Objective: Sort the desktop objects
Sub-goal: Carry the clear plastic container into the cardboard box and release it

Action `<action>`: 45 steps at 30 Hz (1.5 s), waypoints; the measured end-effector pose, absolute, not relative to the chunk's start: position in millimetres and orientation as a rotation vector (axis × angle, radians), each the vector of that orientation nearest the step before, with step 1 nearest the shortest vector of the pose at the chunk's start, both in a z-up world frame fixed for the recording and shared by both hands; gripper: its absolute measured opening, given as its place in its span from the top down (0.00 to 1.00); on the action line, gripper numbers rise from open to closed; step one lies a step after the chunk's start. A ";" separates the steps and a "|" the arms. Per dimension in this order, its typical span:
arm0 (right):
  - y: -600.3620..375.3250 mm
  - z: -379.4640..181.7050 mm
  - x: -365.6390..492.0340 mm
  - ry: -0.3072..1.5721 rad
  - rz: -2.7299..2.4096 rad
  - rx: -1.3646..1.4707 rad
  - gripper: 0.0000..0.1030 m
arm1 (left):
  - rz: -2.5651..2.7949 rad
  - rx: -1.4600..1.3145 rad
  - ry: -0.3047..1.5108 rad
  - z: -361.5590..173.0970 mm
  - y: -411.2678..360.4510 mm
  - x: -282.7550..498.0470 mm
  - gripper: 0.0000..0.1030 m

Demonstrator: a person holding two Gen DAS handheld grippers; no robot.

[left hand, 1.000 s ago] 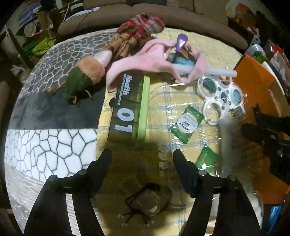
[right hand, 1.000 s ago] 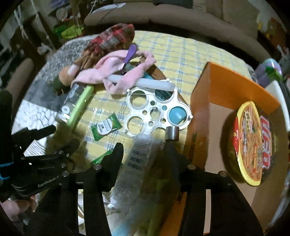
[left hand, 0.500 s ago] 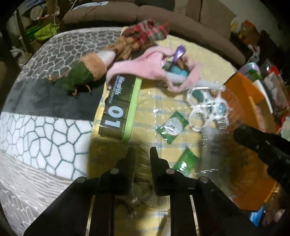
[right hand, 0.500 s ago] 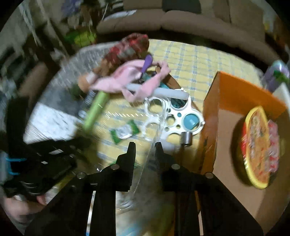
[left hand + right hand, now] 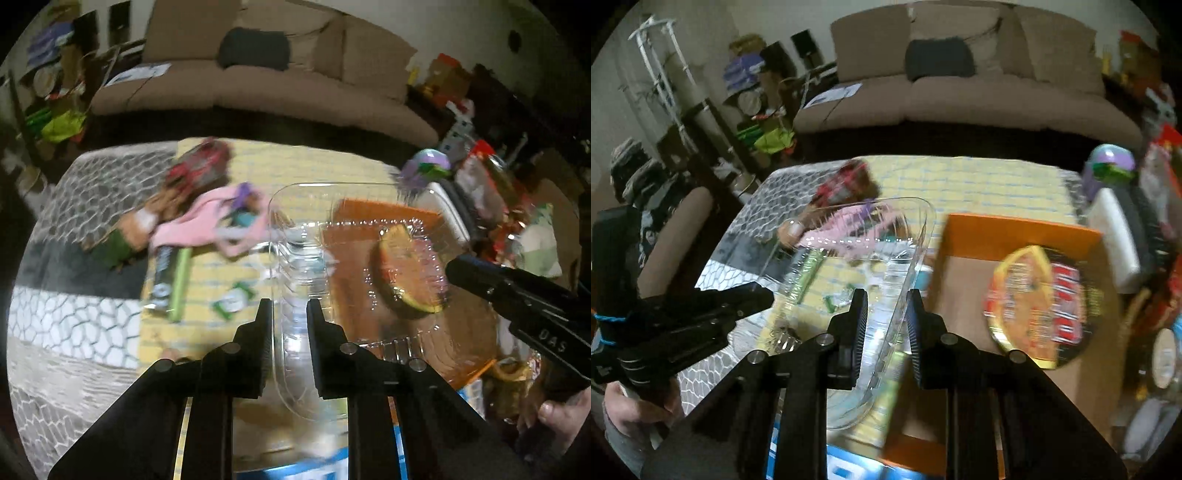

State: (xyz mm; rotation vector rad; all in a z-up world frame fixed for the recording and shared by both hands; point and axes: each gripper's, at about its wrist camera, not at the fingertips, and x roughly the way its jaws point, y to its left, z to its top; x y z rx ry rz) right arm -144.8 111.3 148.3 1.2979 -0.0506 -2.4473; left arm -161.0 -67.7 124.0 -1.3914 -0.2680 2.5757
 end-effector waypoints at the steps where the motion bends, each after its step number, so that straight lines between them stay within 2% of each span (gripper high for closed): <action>1: 123.6 149.6 -144.1 -0.053 -2.458 1.304 0.80 | 2.565 -1.386 -0.255 127.0 -51.7 -163.3 0.84; 7: 199.1 142.4 -149.0 -0.081 -2.530 1.343 0.80 | 2.502 -1.397 -0.200 122.3 24.9 -180.8 0.81; 15: 268.2 91.2 -195.2 -0.082 -2.565 1.449 0.80 | 2.445 -1.498 -0.122 72.1 103.8 -225.9 0.81; 23: 282.2 45.4 -233.4 0.009 -2.573 1.530 0.80 | 2.441 -1.576 -0.086 36.3 133.2 -263.9 0.81; 29: 284.2 35.7 -246.3 0.024 -2.593 1.509 0.80 | 2.445 -1.590 -0.074 28.4 137.2 -273.1 0.81; 30: 285.8 36.3 -246.6 0.004 -2.598 1.505 0.79 | 2.443 -1.589 -0.083 28.5 136.4 -272.7 0.81; 32: 288.8 38.5 -246.8 -0.028 -2.599 1.496 0.71 | 2.439 -1.589 -0.085 29.5 136.0 -271.9 0.81; 35: 290.2 43.3 -242.4 -0.077 -2.591 1.484 0.66 | 2.447 -1.582 -0.107 33.6 131.2 -270.4 0.76; 37: 288.3 50.0 -236.4 -0.064 -2.608 1.466 0.63 | 2.449 -1.572 -0.134 37.6 127.9 -268.9 0.69; 40: 289.6 62.3 -227.3 -0.091 -2.618 1.429 0.63 | 2.436 -1.547 -0.189 51.0 119.0 -260.8 0.67; 41: 290.1 69.0 -222.9 -0.117 -2.614 1.413 0.63 | 2.432 -1.535 -0.210 55.7 115.2 -257.3 0.64; 44: 282.8 86.0 -209.3 -0.117 -2.602 1.369 0.58 | 2.441 -1.443 -0.297 83.4 85.3 -236.2 0.37; 45: 278.0 89.9 -203.8 -0.114 -2.593 1.361 0.53 | 2.453 -1.417 -0.302 92.1 74.1 -228.7 0.34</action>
